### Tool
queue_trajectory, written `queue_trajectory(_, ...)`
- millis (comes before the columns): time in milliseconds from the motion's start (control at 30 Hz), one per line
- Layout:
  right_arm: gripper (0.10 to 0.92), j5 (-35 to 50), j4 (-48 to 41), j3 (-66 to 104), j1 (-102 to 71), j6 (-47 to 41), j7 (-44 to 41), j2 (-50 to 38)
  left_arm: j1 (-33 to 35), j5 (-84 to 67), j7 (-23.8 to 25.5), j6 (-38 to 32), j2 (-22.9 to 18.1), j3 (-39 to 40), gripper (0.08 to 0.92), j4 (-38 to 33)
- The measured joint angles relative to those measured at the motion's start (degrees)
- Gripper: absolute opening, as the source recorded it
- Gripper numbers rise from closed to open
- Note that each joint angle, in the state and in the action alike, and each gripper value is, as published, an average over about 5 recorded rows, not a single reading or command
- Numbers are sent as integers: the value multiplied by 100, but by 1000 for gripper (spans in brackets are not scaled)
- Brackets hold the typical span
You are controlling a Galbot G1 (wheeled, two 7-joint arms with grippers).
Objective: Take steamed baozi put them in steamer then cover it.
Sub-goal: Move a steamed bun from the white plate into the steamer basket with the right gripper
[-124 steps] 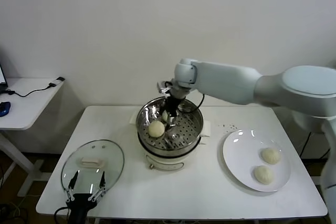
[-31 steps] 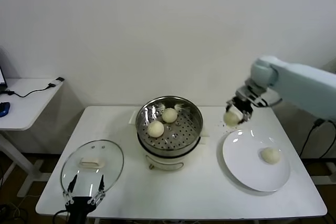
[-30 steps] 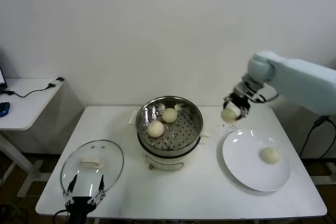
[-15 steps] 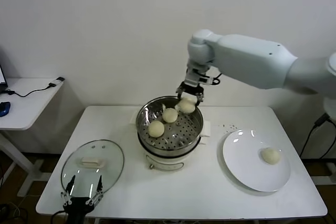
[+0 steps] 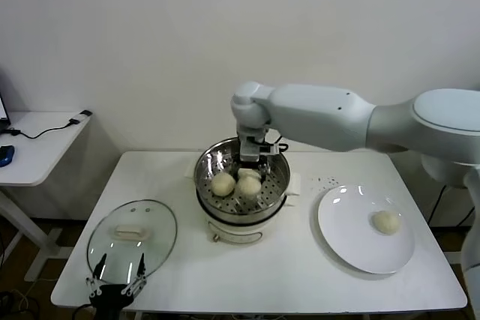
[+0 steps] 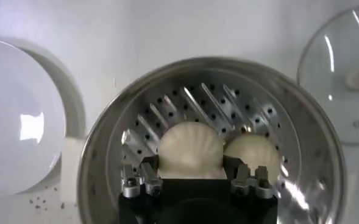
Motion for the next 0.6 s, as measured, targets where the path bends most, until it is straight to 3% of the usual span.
queue_trajectory(233, 693, -25, 56, -50, -158, 23, 44, 28, -15, -2, 0, 2, -3, 3, 823, 23)
queue_trajectory(467, 810, -47, 61, -37, -228, 44, 88, 19, -20, -1, 0, -13, -3, 18, 823, 59)
queue_trajectory(600, 822, -61, 94, 19, -215, 99, 90, -23, -19, -1, -1, -22, -3, 23, 823, 63)
